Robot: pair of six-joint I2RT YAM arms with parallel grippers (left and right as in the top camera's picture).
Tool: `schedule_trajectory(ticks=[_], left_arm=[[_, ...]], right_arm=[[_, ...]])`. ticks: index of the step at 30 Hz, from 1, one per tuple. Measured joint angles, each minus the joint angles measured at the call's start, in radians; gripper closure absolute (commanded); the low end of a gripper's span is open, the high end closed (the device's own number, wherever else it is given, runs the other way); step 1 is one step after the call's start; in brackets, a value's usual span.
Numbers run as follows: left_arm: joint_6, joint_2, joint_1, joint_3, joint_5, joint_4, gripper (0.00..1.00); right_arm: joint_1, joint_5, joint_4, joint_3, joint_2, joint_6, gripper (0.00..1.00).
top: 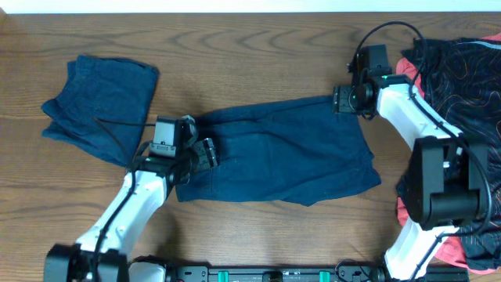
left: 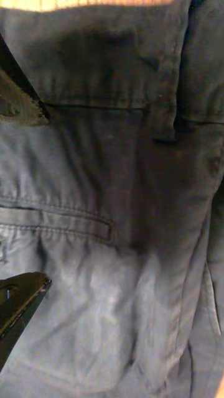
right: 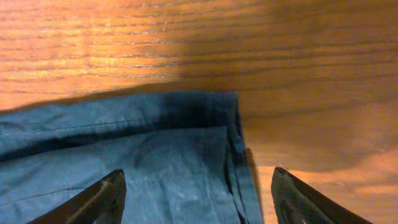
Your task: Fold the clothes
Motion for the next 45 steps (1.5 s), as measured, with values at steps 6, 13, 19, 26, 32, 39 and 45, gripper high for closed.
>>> schedule_trajectory(ticks=[6,13,19,26,32,39,45], left_arm=[[0.0,0.073,0.0,0.0,0.0,0.048,0.23],[0.0,0.117,0.0,0.006,0.006,0.066,0.23],[0.0,0.12,0.0,0.008,0.008,0.066,0.23],[0.0,0.12,0.0,0.009,0.008,0.064,0.23],[0.0,0.12,0.0,0.009,0.008,0.065,0.23],[0.0,0.123,-0.004,0.01,0.017,0.076,0.23],[0.0,0.124,-0.004,0.011,0.016,0.074,0.23]], right_arm=[[0.0,-0.013,0.031,0.0,0.006,-0.011,0.39],[0.0,-0.027,0.03,0.0,0.028,-0.014,0.47],[0.0,-0.039,0.033,0.0,0.052,-0.018,0.99],[0.0,-0.04,0.013,0.0,0.032,-0.019,0.99],[0.0,-0.046,0.066,0.003,-0.151,-0.019,0.99],[0.005,-0.093,0.146,0.029,-0.285,-0.019,0.99],[0.004,-0.072,0.18,0.029,-0.171,-0.018,0.99]])
